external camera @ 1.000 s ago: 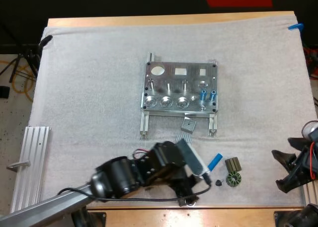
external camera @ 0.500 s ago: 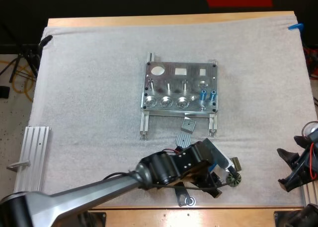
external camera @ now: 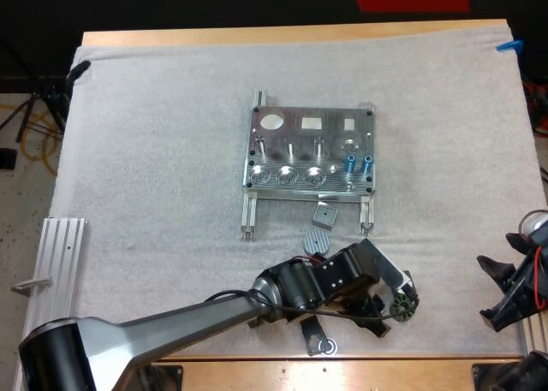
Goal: Load cells from right to left
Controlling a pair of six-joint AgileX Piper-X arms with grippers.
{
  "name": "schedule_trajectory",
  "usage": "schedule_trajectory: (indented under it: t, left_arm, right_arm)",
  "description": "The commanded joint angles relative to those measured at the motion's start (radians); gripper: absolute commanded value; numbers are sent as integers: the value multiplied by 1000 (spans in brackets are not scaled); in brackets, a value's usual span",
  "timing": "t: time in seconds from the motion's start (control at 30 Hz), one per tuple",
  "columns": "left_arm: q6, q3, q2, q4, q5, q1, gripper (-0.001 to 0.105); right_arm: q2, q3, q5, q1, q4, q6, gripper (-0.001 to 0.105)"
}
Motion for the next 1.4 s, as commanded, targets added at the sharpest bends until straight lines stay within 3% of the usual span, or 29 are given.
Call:
schedule_trajectory:
  t: [0.0,0.13,0.9,1.2,1.27,1.37]
  left_arm:
    - [-11,0,-2,-19,-22,-4,56]
    - [-11,0,3,-20,-67,-4,56]
    - [-11,0,198,-80,-64,-1,56]
    - [-11,0,201,-87,-116,-1,55]
    - [-11,0,201,-87,-116,-1,51]
    - [-11,0,201,-87,-116,-1,35]
  right_arm:
    - [-6,1,4,0,-3,-10,44]
    - [-6,1,4,0,-3,-10,44]
    - [-6,1,-10,0,-3,-10,44]
    - [-6,1,-10,0,-3,-10,44]
    - [-6,1,-10,0,-3,-10,44]
    - [-6,1,-10,0,-3,-10,44]
